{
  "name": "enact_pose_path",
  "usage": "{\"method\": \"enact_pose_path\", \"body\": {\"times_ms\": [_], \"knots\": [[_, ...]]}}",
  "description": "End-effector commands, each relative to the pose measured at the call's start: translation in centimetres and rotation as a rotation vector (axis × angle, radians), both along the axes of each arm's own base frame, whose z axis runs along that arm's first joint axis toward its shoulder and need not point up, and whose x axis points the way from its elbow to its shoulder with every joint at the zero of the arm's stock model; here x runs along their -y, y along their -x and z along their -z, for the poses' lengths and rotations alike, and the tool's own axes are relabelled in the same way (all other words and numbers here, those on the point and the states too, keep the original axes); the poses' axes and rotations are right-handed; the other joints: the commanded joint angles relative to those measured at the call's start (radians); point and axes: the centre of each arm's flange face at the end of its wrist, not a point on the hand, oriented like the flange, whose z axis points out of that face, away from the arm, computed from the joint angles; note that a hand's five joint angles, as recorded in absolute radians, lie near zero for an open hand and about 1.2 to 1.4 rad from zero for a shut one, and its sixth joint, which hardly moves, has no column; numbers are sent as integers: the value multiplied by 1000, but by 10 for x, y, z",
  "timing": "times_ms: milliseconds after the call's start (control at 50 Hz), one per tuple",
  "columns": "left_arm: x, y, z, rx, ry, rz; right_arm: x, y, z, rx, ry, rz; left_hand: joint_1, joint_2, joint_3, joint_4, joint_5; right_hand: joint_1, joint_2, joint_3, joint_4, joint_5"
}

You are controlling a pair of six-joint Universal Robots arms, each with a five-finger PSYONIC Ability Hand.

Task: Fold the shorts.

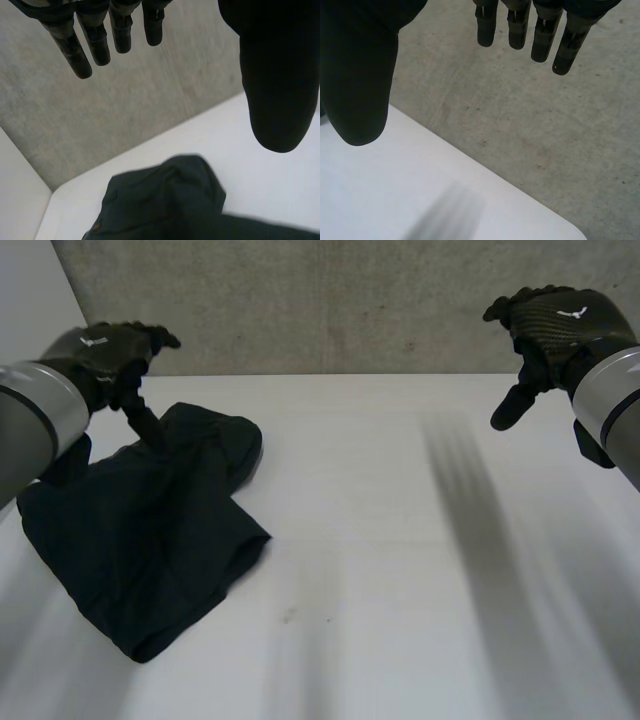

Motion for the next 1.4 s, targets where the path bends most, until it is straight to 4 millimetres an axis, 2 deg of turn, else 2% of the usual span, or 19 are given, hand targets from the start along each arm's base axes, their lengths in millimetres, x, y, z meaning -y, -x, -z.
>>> {"method": "enact_pose_path", "body": {"times_ms": [20, 180, 300, 440, 500, 560, 580, 700, 760, 780, 860, 980, 1040, 1080, 1100, 1120, 1160, 1260, 1400], "knots": [[30, 0, 39, 230, -34, 6, -2, -6, 11, -80, -7, -55, 25, -10, -24, -13, -27, 2, -39, -10, -60, -59], [90, -21, 89, 284, -22, -118, 0, -7, 19, -99, -25, -64, 45, 11, -4, 7, -6, 2, -39, -10, -60, -59], [129, -9, 132, 253, 21, -46, 1, -10, 25, -104, -39, -69, 57, 23, 8, 19, 6, 2, -39, -10, -60, -59], [150, 1, 174, 237, -18, 47, 0, -19, 35, -114, -54, -94, 92, 58, 43, 54, 41, 2, -39, -10, -60, -59], [151, 5, 184, 240, -29, 58, 0, -19, 37, -116, -56, -95, 259, 225, 210, 221, 208, 2, -39, -10, -60, -59], [147, 15, 190, 237, -35, 82, 1, -19, 37, -116, -56, -95, 988, 953, 938, 950, 936, 2, -39, -10, -60, -59], [141, 25, 189, 234, -33, 102, 2, -20, 38, -116, -55, -95, 1226, 1191, 1176, 1188, 1174, 2, -39, -10, -60, -59], [104, 73, 181, 205, -28, 225, 3, -20, 38, -114, -51, -91, 1228, 1194, 1179, 1190, 1177, 2, -39, -10, -60, -59], [66, 105, 166, 139, -47, 311, 4, -19, 38, -114, -49, -88, 1228, 1194, 1179, 1190, 1177, 2, -39, -10, -60, -59], [45, 119, 161, 99, -68, 360, 6, -17, 37, -114, -46, -81, 1228, 1194, 1179, 1190, 1177, 2, -39, -10, -60, -59], [2, 144, 146, 4, -107, 454, 6, -16, 36, -113, -43, -77, 1228, 1194, 1179, 1190, 1177, 2, -39, -10, -60, -59], [-42, 159, 132, -54, -143, 529, 6, -16, 34, -110, -40, -75, 1228, 1194, 1179, 1190, 1177, 2, -39, -10, -60, -59], [-52, 155, 131, -46, -159, 536, 6, -16, 34, -110, -38, -75, 1001, 966, 951, 963, 949, 2, -39, -10, -60, -59], [-54, 150, 125, -46, -156, 532, 6, -16, 34, -110, -38, -75, 681, 647, 632, 643, 630, 2, -39, -10, -60, -59], [-56, 144, 117, -47, -147, 523, 6, -16, 34, -110, -38, -75, 380, 346, 331, 342, 329, 2, -39, -10, -60, -59], [-55, 140, 114, -47, -145, 509, 6, -16, 33, -109, -37, -75, 316, 282, 267, 278, 265, 2, -39, -10, -60, -59], [-48, 128, 106, -51, -132, 469, 6, -16, 34, -110, -38, -77, 307, 272, 257, 269, 255, 2, -39, -10, -60, -59], [-8, 72, 71, -87, -45, 280, 5, -17, 34, -110, -38, -81, 248, 214, 199, 210, 197, 2, -39, -10, -60, -59], [39, 24, 57, -104, 28, 108, 4, -20, 36, -112, -45, -91, 257, 222, 207, 219, 205, 2, -39, -10, -60, -59]]}}
